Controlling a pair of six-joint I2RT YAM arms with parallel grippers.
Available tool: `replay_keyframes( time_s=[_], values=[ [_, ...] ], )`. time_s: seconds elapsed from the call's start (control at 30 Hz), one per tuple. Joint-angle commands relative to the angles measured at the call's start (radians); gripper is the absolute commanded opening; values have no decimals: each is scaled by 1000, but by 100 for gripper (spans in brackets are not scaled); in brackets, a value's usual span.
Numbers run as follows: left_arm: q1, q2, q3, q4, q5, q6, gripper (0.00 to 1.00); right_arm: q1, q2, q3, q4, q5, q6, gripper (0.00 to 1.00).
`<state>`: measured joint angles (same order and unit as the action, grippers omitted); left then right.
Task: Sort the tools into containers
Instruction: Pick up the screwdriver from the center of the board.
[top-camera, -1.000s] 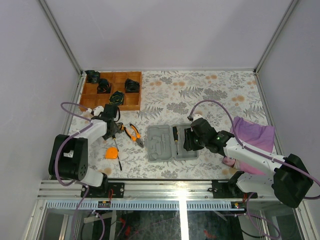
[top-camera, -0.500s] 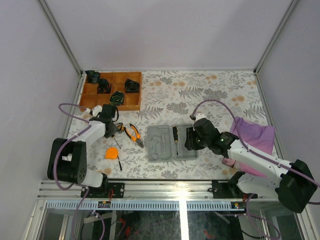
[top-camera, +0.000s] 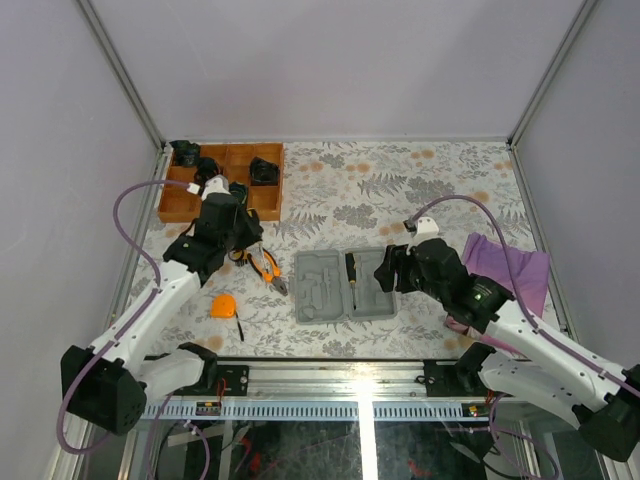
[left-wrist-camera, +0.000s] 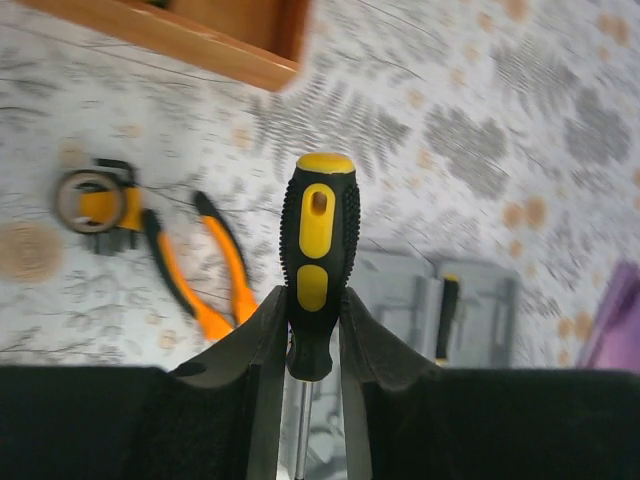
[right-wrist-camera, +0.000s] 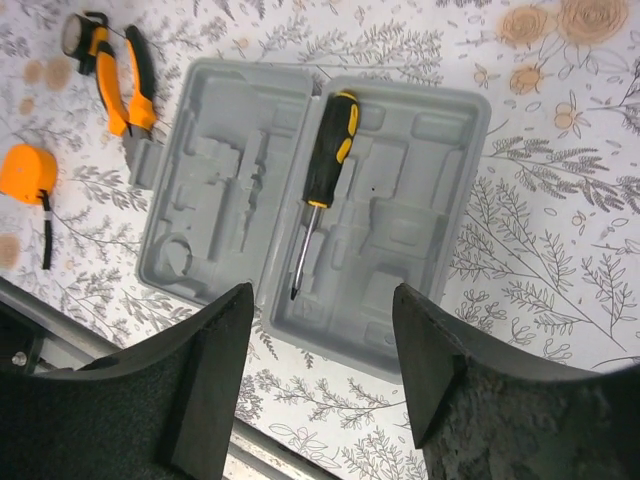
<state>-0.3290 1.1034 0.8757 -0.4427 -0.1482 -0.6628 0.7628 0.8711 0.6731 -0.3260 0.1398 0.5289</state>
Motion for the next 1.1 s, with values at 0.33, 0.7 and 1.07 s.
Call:
replay_keyframes(
  time_s=[0.33, 0.7, 1.07],
  values=[
    [-320, -46, -4, 344, 205, -51, 0, -5, -211, -66, 290, -229, 33, 68],
    [-435, 0, -35, 520, 210, -101, 0, -5, -156, -151, 495, -417, 96, 66],
    [-486, 55, -27, 593, 232, -115, 0, -3, -29, -237, 845, -448, 222, 64]
  ],
)
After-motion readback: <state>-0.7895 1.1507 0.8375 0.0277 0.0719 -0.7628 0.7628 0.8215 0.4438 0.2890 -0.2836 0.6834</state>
